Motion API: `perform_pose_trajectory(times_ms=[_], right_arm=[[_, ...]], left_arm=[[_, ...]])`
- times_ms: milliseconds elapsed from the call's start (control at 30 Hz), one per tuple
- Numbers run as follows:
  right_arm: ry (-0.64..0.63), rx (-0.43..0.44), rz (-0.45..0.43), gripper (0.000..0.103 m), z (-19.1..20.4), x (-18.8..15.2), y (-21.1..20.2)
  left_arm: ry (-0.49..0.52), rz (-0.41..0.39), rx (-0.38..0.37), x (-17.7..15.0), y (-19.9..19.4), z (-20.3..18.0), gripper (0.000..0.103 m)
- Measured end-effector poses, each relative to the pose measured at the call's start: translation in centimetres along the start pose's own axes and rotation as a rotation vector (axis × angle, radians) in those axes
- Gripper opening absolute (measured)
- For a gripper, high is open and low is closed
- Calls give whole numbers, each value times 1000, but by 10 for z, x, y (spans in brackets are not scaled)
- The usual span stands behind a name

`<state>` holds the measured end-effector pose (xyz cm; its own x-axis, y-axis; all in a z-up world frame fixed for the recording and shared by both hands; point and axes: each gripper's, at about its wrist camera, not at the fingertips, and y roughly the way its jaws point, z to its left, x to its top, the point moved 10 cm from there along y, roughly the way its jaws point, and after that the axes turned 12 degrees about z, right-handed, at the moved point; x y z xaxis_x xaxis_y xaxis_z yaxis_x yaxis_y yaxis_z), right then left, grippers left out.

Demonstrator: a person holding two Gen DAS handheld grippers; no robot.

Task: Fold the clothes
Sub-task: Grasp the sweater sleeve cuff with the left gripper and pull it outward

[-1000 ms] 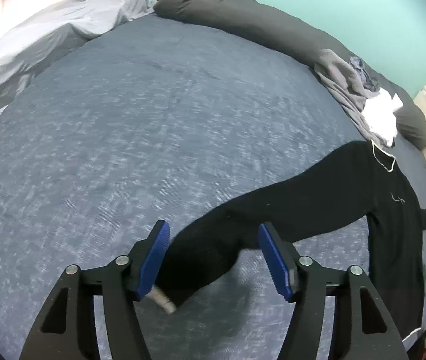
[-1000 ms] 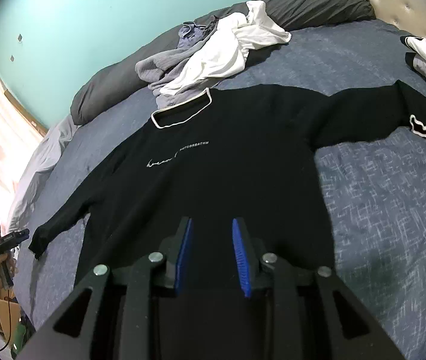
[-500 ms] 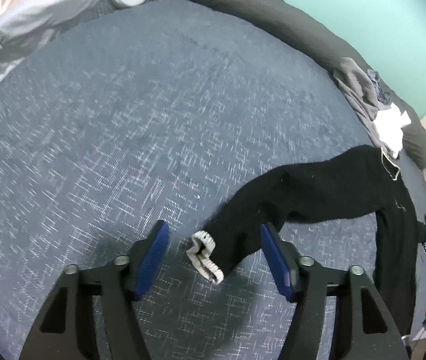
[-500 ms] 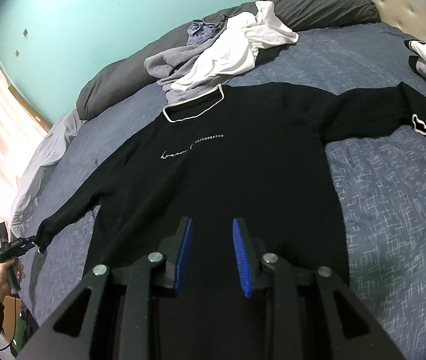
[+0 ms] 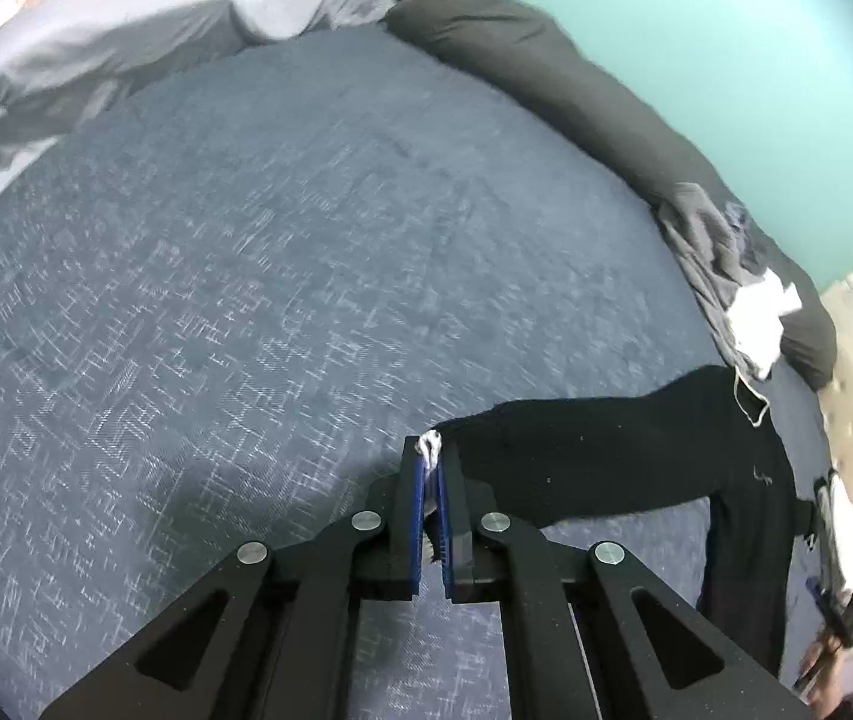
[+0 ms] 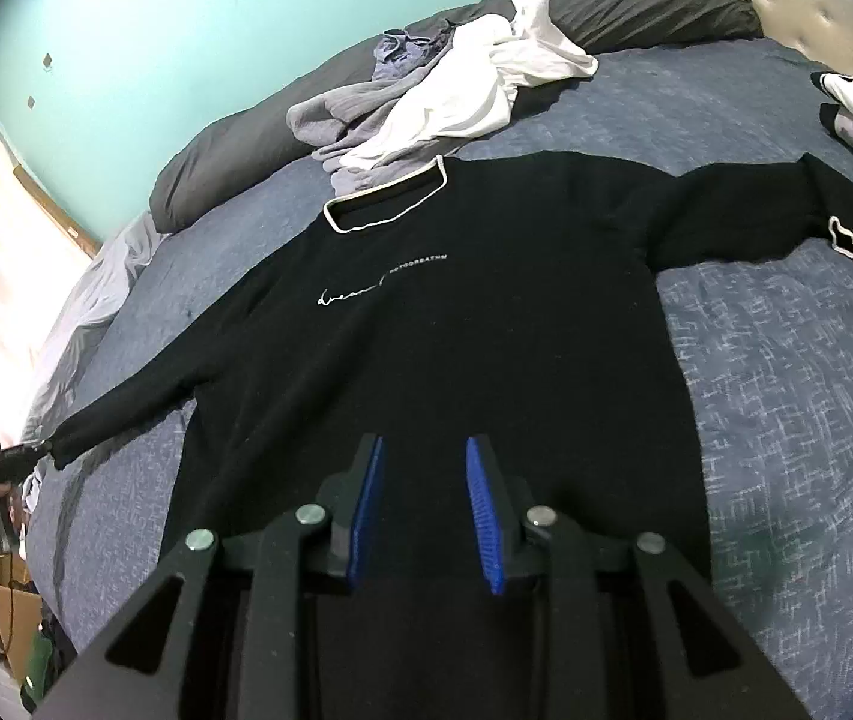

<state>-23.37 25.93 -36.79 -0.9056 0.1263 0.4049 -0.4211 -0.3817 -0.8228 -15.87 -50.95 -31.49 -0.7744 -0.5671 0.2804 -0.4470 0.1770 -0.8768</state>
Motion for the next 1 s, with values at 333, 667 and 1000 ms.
perform_pose_trajectory(times_ms=[333, 667, 1000], right_arm=[[-40, -9, 29, 28, 10, 2, 13], [-69, 35, 29, 28, 39, 7, 25], [-82, 43, 32, 29, 48, 0, 21]], left_arm=[[-86, 31, 72, 0, 33, 23, 28], [7, 42, 38, -23, 21, 14, 59], [-9, 78, 44, -37, 50, 21, 3]])
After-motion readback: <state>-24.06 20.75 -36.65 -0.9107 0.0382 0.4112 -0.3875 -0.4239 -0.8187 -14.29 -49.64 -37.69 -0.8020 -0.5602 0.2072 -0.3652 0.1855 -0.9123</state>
